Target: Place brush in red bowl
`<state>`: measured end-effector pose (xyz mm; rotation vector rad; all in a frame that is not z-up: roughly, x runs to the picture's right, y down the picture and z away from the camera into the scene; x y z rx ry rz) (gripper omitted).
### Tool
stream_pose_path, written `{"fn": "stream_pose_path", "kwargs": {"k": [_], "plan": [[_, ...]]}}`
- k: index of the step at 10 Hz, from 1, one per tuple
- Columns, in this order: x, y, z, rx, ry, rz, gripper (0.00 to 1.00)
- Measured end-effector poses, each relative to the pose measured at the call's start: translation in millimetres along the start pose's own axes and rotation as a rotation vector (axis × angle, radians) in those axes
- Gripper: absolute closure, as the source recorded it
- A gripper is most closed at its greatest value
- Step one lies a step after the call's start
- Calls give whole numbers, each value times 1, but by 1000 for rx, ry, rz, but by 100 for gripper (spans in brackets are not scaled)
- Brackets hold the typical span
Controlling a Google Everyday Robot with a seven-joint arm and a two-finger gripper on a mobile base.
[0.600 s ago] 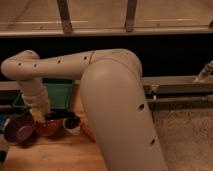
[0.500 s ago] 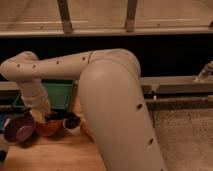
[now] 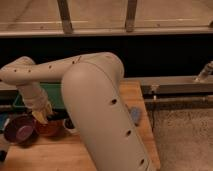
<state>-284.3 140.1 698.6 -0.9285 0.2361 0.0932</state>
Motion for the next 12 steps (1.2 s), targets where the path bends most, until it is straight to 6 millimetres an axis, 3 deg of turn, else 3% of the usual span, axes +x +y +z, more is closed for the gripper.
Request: {"fn": "stream_pose_path", "kwargs": {"k": [2,7,11,12], "plan": [[5,-11,9,-13,23,23,100],[43,-13,30,-70,49,97,100],[33,-2,52,-132,53,59,100],[26,1,55,-144,53,39,93]]}}
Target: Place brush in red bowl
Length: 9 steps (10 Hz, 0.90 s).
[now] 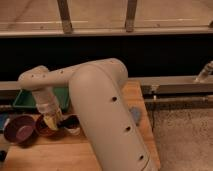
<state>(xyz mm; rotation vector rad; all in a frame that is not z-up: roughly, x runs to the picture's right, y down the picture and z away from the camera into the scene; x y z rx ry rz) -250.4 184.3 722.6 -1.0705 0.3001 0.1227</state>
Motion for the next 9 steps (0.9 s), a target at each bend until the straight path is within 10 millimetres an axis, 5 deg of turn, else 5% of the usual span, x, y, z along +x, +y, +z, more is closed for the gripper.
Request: {"fn": "stream_pose_path", "kwargs": {"k": [6,9], "plan": [[-36,10,-7,10,-1,-92,37],[-31,6,-19,30,-64,-97,34]]}}
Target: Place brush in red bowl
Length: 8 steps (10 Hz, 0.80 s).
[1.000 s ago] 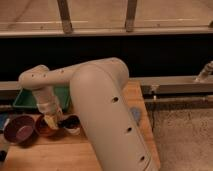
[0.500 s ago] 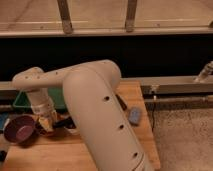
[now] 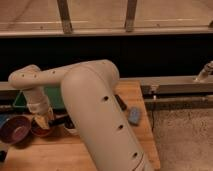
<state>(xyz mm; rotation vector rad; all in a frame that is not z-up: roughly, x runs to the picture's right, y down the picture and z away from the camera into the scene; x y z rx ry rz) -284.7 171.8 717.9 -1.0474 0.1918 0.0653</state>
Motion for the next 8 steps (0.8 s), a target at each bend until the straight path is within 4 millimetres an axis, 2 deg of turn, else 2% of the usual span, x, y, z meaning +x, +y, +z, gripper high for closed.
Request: {"fn": "stream_pose_path", "kwargs": {"k": [5,6,8], "plan": [[16,-4,-25,63,-74,34,34],[21,-6,-34,83,-96,49,34],[41,-12,-65,161,-191,125,34]]}}
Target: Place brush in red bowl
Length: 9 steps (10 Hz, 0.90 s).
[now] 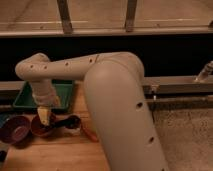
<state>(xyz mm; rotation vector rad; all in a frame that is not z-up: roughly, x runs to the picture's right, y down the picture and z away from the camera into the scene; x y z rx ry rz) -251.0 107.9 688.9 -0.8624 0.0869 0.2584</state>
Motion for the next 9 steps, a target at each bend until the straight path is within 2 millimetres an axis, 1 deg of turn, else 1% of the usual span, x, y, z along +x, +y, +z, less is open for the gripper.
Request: {"fn": "stream_pose_path", "kwargs": {"k": [1,2,4,6,7,9], "plan": [[11,-6,-16,43,-93,63,34],[24,-10,-27,76,-184,116,34],[50,-9,-51,147,-399,210,34],[65,-5,-64,184,-507,252,34],[70,-2,-68,195,-539,263,34],[72,-1,-70,203,-556,266,34]]}}
